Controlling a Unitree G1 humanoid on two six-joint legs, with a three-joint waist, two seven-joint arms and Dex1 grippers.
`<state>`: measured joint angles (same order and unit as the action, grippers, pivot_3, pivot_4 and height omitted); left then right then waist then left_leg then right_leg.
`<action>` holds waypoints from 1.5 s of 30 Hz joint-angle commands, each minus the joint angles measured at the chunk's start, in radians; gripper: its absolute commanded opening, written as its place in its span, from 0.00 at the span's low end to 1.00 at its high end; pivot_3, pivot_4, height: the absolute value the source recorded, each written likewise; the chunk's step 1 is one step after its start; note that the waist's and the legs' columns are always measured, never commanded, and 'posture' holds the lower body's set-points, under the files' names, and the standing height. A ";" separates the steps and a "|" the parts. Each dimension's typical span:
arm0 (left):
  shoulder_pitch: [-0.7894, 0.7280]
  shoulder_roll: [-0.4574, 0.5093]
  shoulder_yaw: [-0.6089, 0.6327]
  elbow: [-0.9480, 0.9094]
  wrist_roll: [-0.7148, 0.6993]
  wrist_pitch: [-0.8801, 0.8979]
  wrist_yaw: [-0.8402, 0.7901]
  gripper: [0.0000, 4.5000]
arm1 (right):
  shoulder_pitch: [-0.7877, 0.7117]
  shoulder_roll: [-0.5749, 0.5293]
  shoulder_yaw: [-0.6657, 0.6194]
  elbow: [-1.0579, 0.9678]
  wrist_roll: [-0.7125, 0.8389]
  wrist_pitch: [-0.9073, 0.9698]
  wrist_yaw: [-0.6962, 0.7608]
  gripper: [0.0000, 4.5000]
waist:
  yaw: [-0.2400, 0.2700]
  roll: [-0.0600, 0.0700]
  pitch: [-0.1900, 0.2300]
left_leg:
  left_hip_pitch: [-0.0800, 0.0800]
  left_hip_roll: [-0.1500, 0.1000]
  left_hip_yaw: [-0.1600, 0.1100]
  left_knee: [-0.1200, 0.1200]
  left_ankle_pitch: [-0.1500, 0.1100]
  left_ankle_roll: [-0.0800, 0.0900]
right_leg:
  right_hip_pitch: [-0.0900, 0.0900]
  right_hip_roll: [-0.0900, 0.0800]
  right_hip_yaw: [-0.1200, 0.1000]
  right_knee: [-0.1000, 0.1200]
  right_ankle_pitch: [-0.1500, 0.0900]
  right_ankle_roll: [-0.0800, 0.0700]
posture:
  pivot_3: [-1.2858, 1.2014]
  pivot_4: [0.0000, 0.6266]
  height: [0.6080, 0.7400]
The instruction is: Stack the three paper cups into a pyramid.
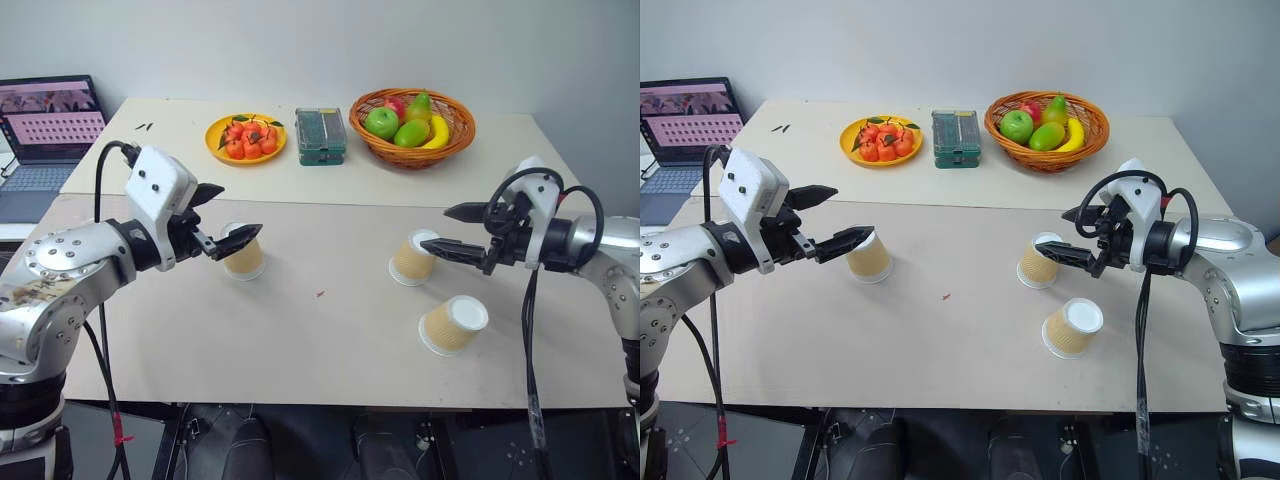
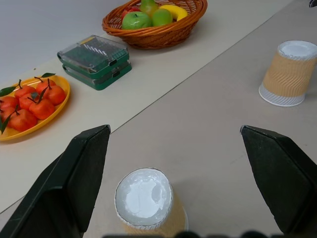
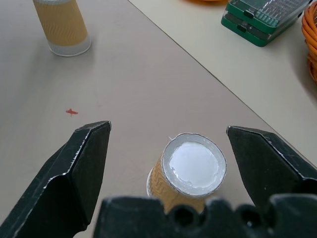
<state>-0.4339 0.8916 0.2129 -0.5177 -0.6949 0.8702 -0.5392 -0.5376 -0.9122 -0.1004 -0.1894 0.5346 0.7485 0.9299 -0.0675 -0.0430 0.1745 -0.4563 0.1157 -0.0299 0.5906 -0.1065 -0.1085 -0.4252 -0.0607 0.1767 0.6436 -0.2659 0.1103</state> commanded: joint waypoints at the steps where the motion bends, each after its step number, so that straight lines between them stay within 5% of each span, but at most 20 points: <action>1: -0.038 -0.021 -0.007 0.002 -0.005 -0.024 -0.019 1.00 | 0.014 -0.009 -0.059 -0.061 0.016 -0.007 -0.017 0.98 | 0.000 0.000 0.000 | 0.000 0.000 0.000 0.000 0.000 0.000 | 0.000 0.000 0.000 0.000 0.000 -0.001 | 0.52 0.24 1.00; 11: -0.147 -0.136 -0.050 0.074 -0.102 0.019 -0.079 1.00 | 0.151 -0.125 -0.264 -0.149 0.062 0.073 -0.018 0.98 | 0.022 0.000 0.000 | 0.000 0.000 0.000 0.000 0.001 0.001 | 0.001 0.000 0.000 0.000 0.000 -0.001 | 0.52 0.24 1.00; 22: -0.243 -0.152 -0.136 0.169 -0.097 0.026 -0.188 1.00 | 0.668 -0.006 -0.576 -0.287 0.208 0.130 0.076 0.98 | 0.028 -0.001 -0.001 | 0.001 -0.001 -0.001 0.002 0.001 0.001 | 0.004 0.000 0.000 0.000 0.000 0.002 | 0.52 0.24 1.00; 28: -0.295 -0.188 -0.115 0.215 -0.125 0.051 -0.179 1.00 | 0.737 0.077 -0.539 -0.293 0.197 0.071 0.039 0.98 | 0.016 0.000 -0.001 | 0.003 -0.001 -0.002 0.002 0.001 0.001 | 0.005 0.000 0.000 0.000 -0.001 -0.001 | 0.52 0.24 1.00; 45: -0.300 -0.158 -0.045 0.195 -0.153 0.091 -0.136 1.00 | 0.597 0.084 -0.363 -0.273 0.204 0.055 -0.034 0.98 | 0.023 0.000 -0.001 | 0.002 -0.001 -0.002 0.002 0.001 0.001 | 0.005 0.000 0.000 0.000 -0.001 -0.001 | 0.52 0.24 1.00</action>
<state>-0.7088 0.7214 0.1398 -0.2929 -0.8284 0.9636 -0.6785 0.0697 -0.8298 -0.4476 -0.4411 0.7247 0.8256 0.9040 -0.0448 -0.0435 0.1738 -0.4540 0.1149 -0.0318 0.5922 -0.1056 -0.1072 -0.4205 -0.0604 0.1766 0.6436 -0.2668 0.1097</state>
